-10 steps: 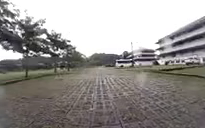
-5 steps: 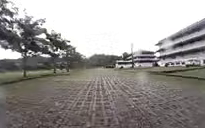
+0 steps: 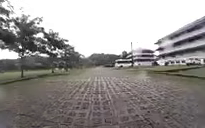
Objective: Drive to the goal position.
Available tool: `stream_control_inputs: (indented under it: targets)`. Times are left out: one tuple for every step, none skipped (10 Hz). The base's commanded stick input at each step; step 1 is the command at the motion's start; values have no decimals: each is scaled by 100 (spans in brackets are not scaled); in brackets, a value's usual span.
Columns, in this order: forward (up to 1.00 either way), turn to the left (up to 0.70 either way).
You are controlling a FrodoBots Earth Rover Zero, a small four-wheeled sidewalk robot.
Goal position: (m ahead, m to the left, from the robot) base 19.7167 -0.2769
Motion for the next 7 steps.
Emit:
stream_control_inputs:
  targets:
    - [70,0]
    - [70,0]
    - [70,0]
    - [70,0]
    - [70,0]
    - [70,0]
    - [70,0]
